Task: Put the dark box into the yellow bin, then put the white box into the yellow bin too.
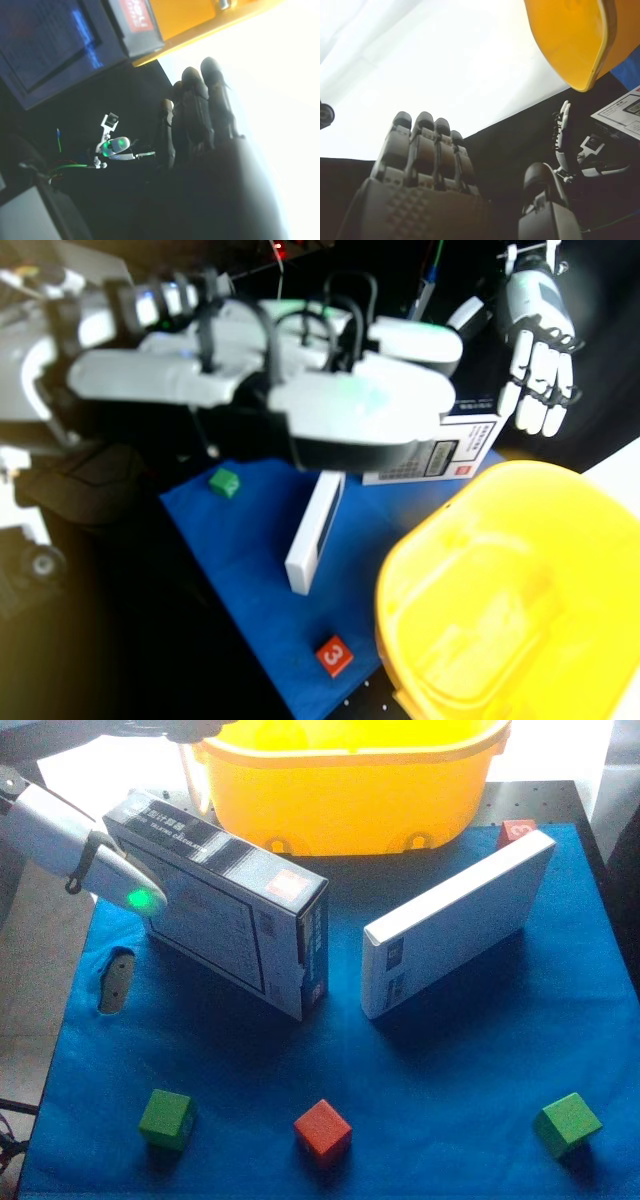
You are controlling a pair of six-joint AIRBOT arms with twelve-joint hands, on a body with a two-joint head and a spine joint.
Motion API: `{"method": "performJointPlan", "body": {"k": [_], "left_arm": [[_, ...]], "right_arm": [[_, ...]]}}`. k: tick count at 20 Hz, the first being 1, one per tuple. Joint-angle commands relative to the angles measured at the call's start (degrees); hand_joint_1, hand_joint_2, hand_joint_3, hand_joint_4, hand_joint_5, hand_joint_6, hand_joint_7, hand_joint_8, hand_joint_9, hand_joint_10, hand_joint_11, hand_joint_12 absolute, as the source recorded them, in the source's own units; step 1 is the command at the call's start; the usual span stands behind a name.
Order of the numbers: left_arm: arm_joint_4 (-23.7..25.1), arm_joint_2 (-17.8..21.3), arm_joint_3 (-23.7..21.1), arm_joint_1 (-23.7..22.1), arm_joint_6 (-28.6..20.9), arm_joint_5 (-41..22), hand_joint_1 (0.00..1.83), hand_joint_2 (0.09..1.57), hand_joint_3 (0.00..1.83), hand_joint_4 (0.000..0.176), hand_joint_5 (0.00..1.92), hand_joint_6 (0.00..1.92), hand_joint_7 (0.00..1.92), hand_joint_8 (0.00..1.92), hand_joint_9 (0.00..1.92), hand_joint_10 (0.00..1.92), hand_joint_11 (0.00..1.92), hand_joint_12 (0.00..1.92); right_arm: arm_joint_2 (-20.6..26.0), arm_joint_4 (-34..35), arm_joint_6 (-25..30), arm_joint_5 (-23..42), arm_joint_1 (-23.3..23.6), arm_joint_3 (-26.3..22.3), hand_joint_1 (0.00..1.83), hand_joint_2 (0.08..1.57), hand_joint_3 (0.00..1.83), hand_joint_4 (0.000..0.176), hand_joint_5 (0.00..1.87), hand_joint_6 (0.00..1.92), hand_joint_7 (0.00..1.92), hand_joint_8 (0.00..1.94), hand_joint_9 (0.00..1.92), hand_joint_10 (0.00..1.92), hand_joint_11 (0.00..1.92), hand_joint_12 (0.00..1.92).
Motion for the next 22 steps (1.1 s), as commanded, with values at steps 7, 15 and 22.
{"method": "performJointPlan", "body": {"k": [7, 15, 22], "left_arm": [[0.4, 0.6, -1.6, -0.6, -1.9, -3.9, 0.88, 0.63, 0.01, 0.088, 0.16, 0.00, 0.27, 0.00, 0.38, 0.01, 0.18, 0.35], [3.5, -0.1, -2.2, 0.2, -3.1, -2.8, 0.87, 0.70, 0.00, 0.053, 0.17, 0.00, 0.27, 0.00, 0.31, 0.00, 0.14, 0.26], [1.9, -6.2, 3.8, 1.5, -3.1, -1.2, 1.05, 0.68, 0.00, 0.000, 0.55, 0.01, 0.54, 0.02, 0.54, 0.00, 0.30, 0.41]], "right_arm": [[-0.9, 0.4, 0.0, 6.8, 0.4, 0.3, 0.08, 1.08, 0.01, 0.000, 0.11, 0.00, 0.27, 0.00, 0.22, 0.00, 0.03, 0.23], [-1.4, 0.5, 0.0, 6.8, 0.1, 0.5, 0.10, 1.08, 0.00, 0.004, 0.13, 0.00, 0.30, 0.00, 0.25, 0.00, 0.00, 0.39], [-1.3, 0.5, 0.0, 6.9, -0.2, 0.5, 0.09, 1.08, 0.00, 0.000, 0.12, 0.00, 0.28, 0.00, 0.21, 0.00, 0.00, 0.23]]}}
